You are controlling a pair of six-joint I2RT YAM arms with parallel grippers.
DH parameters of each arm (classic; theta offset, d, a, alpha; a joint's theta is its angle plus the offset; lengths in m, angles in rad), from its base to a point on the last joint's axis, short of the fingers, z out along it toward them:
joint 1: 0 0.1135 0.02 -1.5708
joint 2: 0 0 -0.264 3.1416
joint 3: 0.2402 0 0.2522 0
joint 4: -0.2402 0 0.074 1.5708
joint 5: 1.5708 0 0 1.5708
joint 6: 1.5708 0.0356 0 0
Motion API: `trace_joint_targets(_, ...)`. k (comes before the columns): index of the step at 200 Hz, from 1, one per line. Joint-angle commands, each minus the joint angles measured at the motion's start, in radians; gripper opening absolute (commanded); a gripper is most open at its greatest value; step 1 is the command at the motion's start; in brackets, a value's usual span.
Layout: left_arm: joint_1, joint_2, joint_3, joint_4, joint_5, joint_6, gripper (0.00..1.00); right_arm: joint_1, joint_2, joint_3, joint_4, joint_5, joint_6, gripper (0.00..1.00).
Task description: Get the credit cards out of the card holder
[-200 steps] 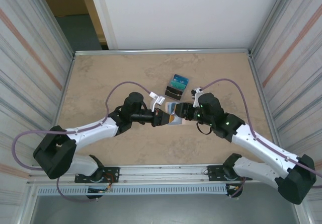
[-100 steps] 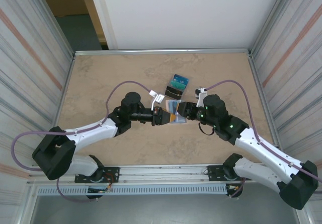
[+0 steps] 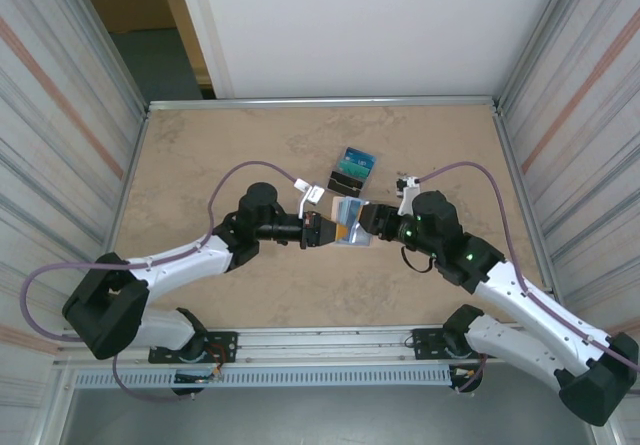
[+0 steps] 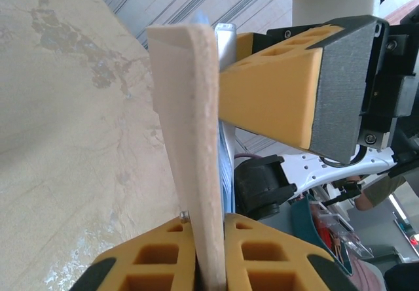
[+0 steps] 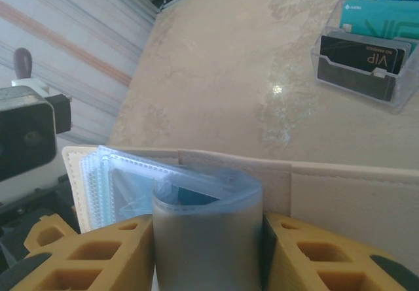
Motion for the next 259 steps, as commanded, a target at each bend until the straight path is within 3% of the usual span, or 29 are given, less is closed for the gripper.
trace_joint_targets(1,0.005,-0.05,0.005,0.086,0.028,0.015,0.07,-0.011,-0.009,-0.019,-0.078,0.038,-0.015,0.44)
trace_joint_targets(49,0.009,-0.05,-0.004,0.072,-0.001,0.01,0.0,-0.011,-0.021,0.0,-0.142,0.085,-0.027,0.51)
trace_joint_targets(103,0.036,-0.097,-0.047,0.037,-0.049,0.013,0.0,-0.015,-0.095,0.05,-0.352,0.262,-0.023,0.7)
trace_joint_targets(171,0.052,-0.076,-0.074,0.008,-0.086,-0.017,0.0,-0.001,-0.157,0.069,-0.381,0.256,0.023,0.63)
trace_joint_targets(212,0.017,-0.028,-0.095,-0.04,-0.132,-0.022,0.0,0.046,-0.136,0.082,-0.39,0.297,0.043,0.67)
trace_joint_targets(245,-0.009,0.024,-0.158,0.057,-0.155,-0.107,0.0,0.058,-0.081,0.081,-0.359,0.263,0.037,0.7)
trace_joint_targets(259,-0.012,0.052,-0.19,0.128,-0.142,-0.15,0.0,0.059,-0.042,0.074,-0.312,0.203,0.019,0.64)
